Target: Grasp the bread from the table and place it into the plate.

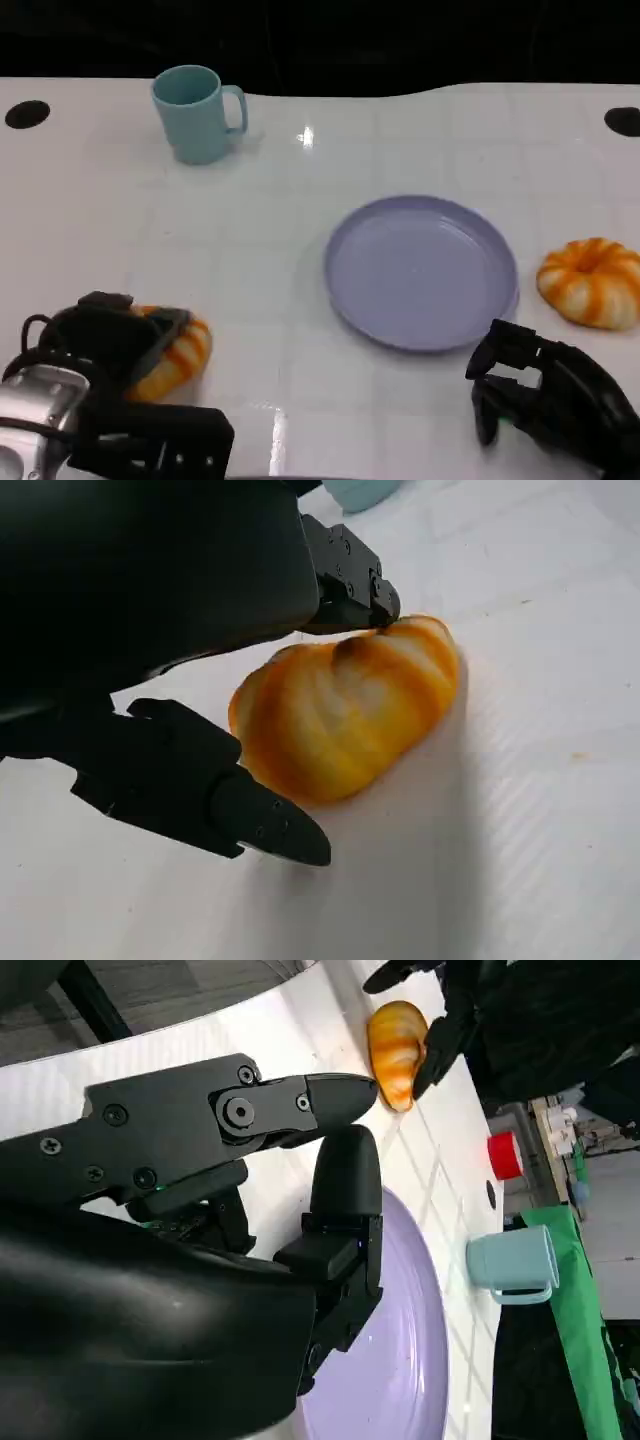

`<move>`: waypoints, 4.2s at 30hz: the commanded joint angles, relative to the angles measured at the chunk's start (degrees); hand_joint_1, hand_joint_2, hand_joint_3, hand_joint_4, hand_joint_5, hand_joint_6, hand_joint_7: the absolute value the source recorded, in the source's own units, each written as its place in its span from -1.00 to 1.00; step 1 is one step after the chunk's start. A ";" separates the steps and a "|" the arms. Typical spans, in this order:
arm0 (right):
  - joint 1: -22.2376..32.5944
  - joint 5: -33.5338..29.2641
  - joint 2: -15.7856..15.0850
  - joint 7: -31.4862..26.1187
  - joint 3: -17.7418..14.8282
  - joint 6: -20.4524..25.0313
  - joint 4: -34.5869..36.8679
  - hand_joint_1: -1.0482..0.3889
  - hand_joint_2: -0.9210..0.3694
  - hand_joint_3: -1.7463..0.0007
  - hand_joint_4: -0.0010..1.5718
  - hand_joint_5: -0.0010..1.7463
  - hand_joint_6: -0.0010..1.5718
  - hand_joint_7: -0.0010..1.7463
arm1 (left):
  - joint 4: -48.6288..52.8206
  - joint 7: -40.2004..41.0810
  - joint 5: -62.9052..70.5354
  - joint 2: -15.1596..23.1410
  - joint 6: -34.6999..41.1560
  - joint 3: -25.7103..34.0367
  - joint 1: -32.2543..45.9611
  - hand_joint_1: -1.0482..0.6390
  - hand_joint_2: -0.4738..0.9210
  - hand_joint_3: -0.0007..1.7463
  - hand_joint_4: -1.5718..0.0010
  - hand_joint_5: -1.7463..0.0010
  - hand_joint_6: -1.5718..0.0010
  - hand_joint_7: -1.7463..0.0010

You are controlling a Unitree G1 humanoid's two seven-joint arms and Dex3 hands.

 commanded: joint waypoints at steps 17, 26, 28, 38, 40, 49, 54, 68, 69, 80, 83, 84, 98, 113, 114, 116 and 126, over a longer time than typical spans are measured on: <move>0.59 -0.06 -0.95 0.07 -0.60 -0.30 0.78 -0.33 -1.00 0.75 -0.11 1.00 -0.15 0.70 | 20.95 41.08 -11.05 0.56 -21.23 0.17 -2.80 0.07 0.46 0.70 0.04 -1.00 0.19 -0.99; 0.49 -0.37 -1.11 -0.65 -0.59 0.20 0.68 -0.32 -1.00 0.76 -0.11 1.00 -0.15 0.69 | 18.73 42.19 -12.69 0.35 -23.51 0.81 -3.09 0.13 0.31 0.81 0.03 -1.00 0.20 -1.00; 0.39 -0.61 -1.18 -0.89 -0.58 -0.01 0.96 -0.35 -1.00 0.76 -0.11 1.00 -0.14 0.69 | 17.28 41.53 -13.82 -0.01 -23.63 1.26 -3.37 0.12 0.28 0.84 0.03 -1.00 0.19 -1.00; -0.16 0.30 -1.06 0.83 -1.27 -1.34 2.92 -0.34 -1.00 0.75 -0.10 1.00 -0.14 0.68 | 16.34 35.22 -16.52 -2.15 -22.26 -0.10 -10.16 0.05 0.39 0.63 0.02 -1.00 0.20 -1.00; -0.10 0.26 -1.02 0.97 -1.50 -1.65 3.00 -0.35 -1.00 0.75 -0.09 1.00 -0.13 0.68 | 17.05 32.71 -17.92 -3.83 -22.12 -0.42 -13.05 0.04 0.33 0.72 0.01 -1.00 0.18 -1.00; 0.32 0.06 -0.85 1.21 -1.64 -1.44 2.28 -0.32 -1.00 0.75 -0.09 1.00 -0.13 0.69 | 23.43 28.19 -18.16 -9.70 -20.92 -3.90 -23.19 -0.06 0.61 0.21 -0.02 -1.00 0.16 -1.00; 0.33 0.19 -0.92 1.68 -1.92 -1.98 2.75 -0.32 -1.00 0.73 -0.10 1.00 -0.15 0.71 | 26.26 27.01 -17.76 -13.15 -20.49 -5.99 -28.00 -0.08 0.67 0.00 -0.04 -1.00 0.18 -1.00; 0.42 0.99 -0.86 2.79 -2.63 -1.71 3.23 -0.30 -1.00 0.75 -0.11 1.00 -0.11 0.60 | 46.11 36.03 -14.70 -27.00 -23.44 -14.11 -39.85 -0.08 0.62 0.18 -0.20 -1.00 0.13 -1.00; 0.45 1.00 -0.88 2.76 -2.60 -1.61 3.11 -0.30 -1.00 0.75 -0.10 1.00 -0.11 0.60 | 47.72 36.99 -14.26 -28.01 -23.15 -14.68 -40.70 -0.08 0.60 0.18 -0.20 -1.00 0.13 -1.00; 0.67 2.20 -0.82 3.25 -2.50 -0.09 2.34 -0.30 -1.00 0.78 -0.08 0.98 -0.08 0.56 | 57.09 41.99 -12.45 -32.79 -21.52 -18.57 -45.58 -0.11 0.54 0.05 -0.24 -1.00 0.02 -0.46; 0.68 1.70 -0.94 3.03 -2.26 -0.85 2.39 -0.32 -1.00 0.78 -0.08 0.98 -0.07 0.57 | 57.76 39.41 -12.12 -33.80 -17.68 -19.24 -46.35 -0.21 0.68 -0.30 -0.04 -0.99 0.00 -0.11; 0.69 1.57 -0.98 2.93 -2.20 -0.92 2.32 -0.32 -1.00 0.77 -0.08 0.99 -0.08 0.58 | 57.65 38.15 -11.66 -34.03 -15.84 -19.83 -46.60 -0.23 0.77 -0.41 0.06 -0.84 0.05 -0.03; 0.69 1.62 -0.80 2.67 -2.21 -0.44 2.21 -0.30 -1.00 0.77 -0.09 1.00 -0.11 0.65 | 56.22 28.94 -7.12 -34.76 -2.61 -26.27 -47.21 -0.91 1.00 -0.16 1.00 0.80 1.00 0.77; 0.36 1.84 -0.75 2.91 -2.46 -1.32 2.71 -0.31 -1.00 0.77 -0.10 1.00 -0.14 0.68 | 43.13 21.60 -12.54 -27.07 -6.37 -22.39 -42.61 -0.97 1.00 -0.07 1.00 0.94 1.00 0.89; 0.32 1.79 -0.77 2.91 -2.45 -1.44 2.80 -0.31 -1.00 0.76 -0.10 1.00 -0.14 0.68 | 41.24 20.57 -13.20 -26.15 -6.59 -21.85 -41.73 -0.97 1.00 -0.07 1.00 0.94 1.00 0.89; 0.27 1.84 -0.81 2.82 -2.49 -1.13 2.90 -0.31 -1.00 0.76 -0.11 1.00 -0.15 0.67 | 36.98 18.71 -14.90 -24.08 -7.51 -20.48 -39.36 -0.96 1.00 -0.08 0.99 0.94 1.00 0.89; 0.05 1.77 -0.69 2.22 -2.48 -0.67 3.06 -0.34 -1.00 0.77 -0.11 1.00 -0.13 0.65 | 20.34 15.38 -19.98 -15.36 -12.41 -14.49 -28.23 -0.89 1.00 -0.14 0.92 0.88 0.96 0.88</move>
